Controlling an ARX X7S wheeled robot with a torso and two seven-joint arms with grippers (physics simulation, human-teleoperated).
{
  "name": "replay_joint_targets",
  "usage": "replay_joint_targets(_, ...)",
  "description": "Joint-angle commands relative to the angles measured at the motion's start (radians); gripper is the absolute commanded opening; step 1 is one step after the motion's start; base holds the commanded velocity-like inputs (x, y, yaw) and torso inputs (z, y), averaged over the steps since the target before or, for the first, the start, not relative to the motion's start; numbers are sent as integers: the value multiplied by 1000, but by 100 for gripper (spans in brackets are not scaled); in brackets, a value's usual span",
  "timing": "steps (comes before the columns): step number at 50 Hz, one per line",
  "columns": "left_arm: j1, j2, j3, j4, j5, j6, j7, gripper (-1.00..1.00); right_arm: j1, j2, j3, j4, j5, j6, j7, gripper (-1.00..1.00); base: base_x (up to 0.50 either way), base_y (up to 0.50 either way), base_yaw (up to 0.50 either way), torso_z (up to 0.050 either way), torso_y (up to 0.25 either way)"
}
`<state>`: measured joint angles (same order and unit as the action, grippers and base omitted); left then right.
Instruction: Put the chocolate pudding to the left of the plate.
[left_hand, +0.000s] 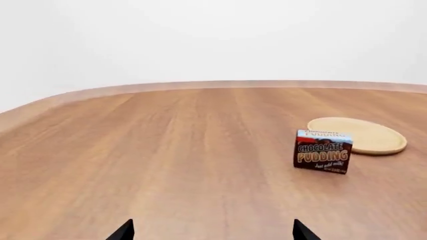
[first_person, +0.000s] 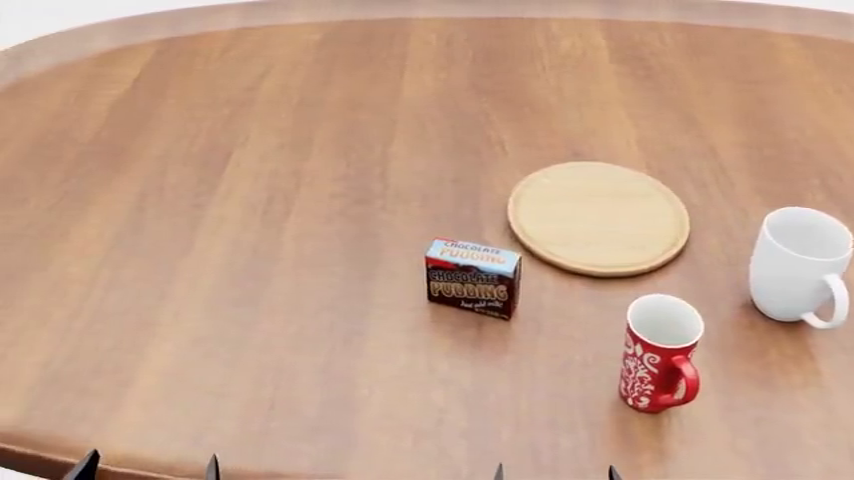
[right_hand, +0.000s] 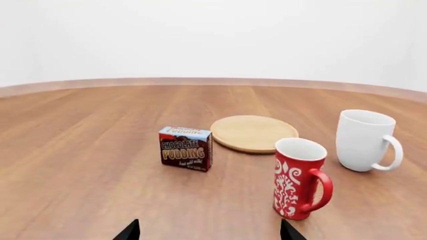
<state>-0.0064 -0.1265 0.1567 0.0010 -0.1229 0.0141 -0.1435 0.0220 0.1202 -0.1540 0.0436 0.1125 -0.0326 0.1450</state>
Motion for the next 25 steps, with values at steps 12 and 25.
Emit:
replay_joint_targets(12, 1, -17, 17, 10, -1, 4, -31, 100, 1, 17, -12, -4, 22, 1, 21, 100, 0, 268, 0, 0, 0)
replay_joint_targets(25, 11, -34, 19, 44, 26, 36, -66, 100, -2, 22, -6, -18, 51, -8, 32, 100, 0, 112, 0, 0, 0)
